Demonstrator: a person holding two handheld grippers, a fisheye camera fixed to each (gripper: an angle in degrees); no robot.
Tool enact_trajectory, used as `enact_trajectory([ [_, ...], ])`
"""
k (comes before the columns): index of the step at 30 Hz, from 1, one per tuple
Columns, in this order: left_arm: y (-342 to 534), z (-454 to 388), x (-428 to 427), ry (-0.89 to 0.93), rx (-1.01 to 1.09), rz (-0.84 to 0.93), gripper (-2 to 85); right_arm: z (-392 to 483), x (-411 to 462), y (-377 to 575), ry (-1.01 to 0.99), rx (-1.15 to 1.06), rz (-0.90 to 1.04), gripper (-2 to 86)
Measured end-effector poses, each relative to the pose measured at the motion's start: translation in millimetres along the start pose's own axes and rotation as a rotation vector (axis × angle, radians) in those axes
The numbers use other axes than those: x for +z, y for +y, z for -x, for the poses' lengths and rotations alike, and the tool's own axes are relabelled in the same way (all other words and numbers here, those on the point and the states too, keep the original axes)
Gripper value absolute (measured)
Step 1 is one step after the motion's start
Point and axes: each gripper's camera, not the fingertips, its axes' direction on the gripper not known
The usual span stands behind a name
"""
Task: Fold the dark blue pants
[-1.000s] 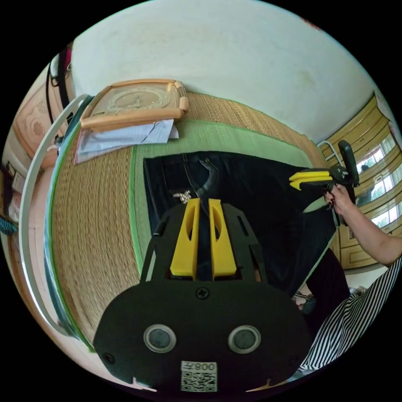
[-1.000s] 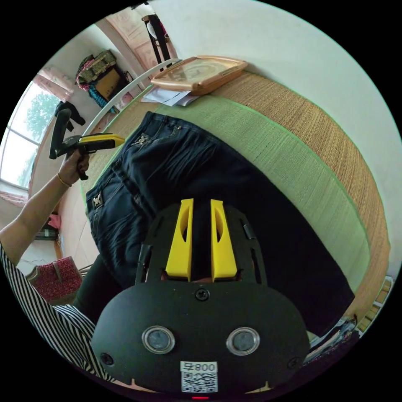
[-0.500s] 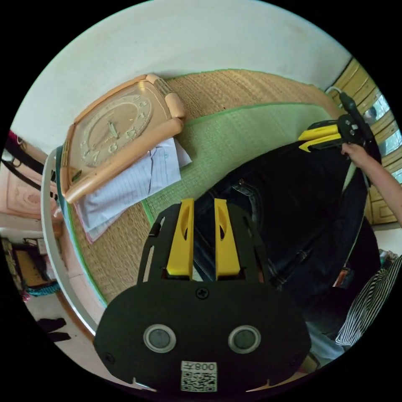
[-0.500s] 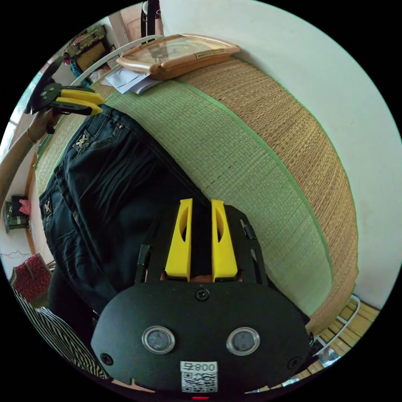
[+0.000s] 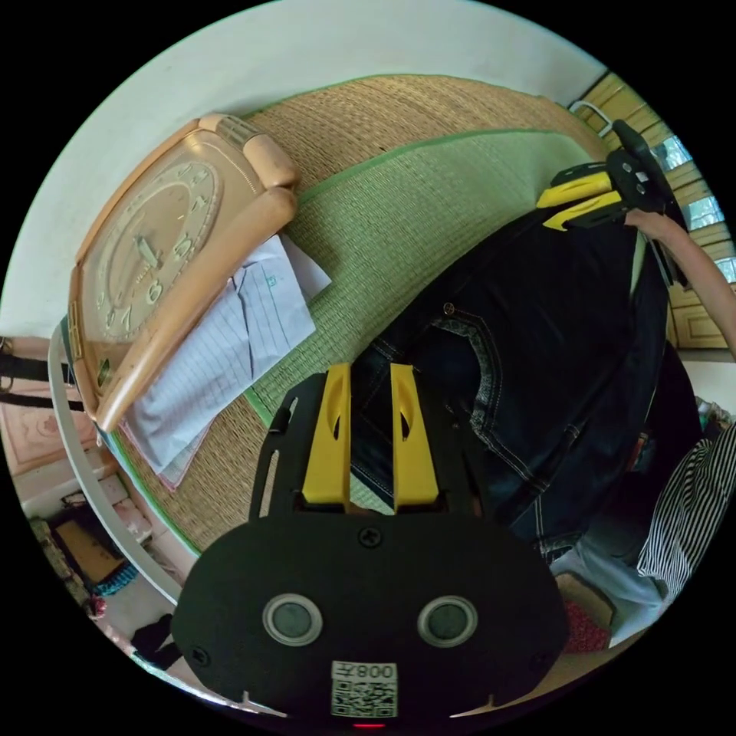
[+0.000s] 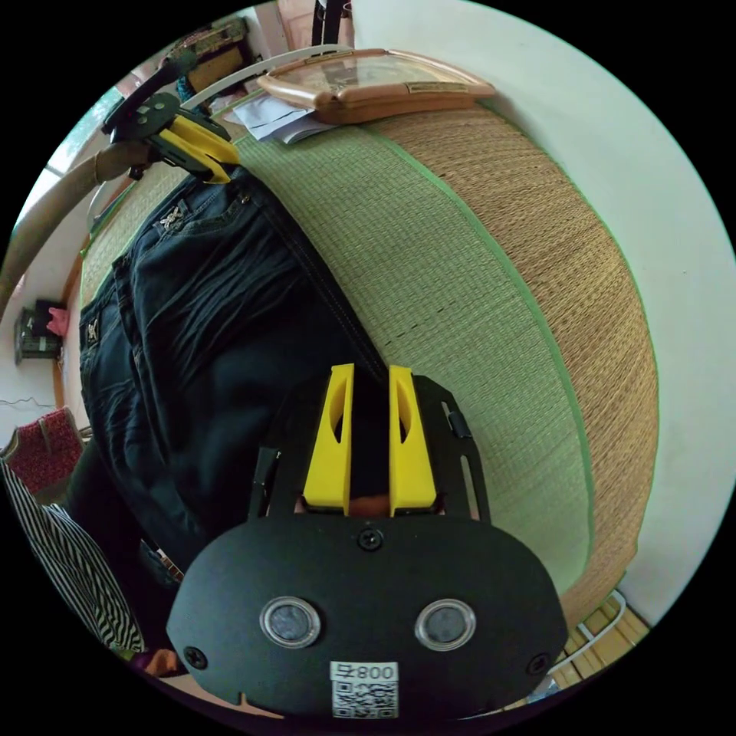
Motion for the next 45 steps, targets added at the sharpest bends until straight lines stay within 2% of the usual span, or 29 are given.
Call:
enact_trajectory([
  [8,-54,-11,-3,-0.060,0.102,0.093,10.6,-1,22,-11,-0.002,-0.059,0.014,7.9],
  [16,-74,-17,-5,0.055,0.104,0.046,7.5,-1,33,-18,-0.007,-0.075,-0.002,7.9],
  [21,-89,-32,-9,0.091,0.103,0.081,4.4,-3,35,-25,-0.032,-0.071,0.003,7.6],
  [28,-101,-76,-22,-0.040,0.088,0.115,2.5,10,29,-39,-0.010,-0.075,0.034,3.6],
  [35,-89,-122,-58,-0.113,0.045,0.077,1.6,34,17,-51,0.059,-0.054,0.082,1.6],
  [45,-53,-197,-131,-0.212,0.057,0.039,0.9,63,-79,-25,0.075,0.040,0.001,1.0],
])
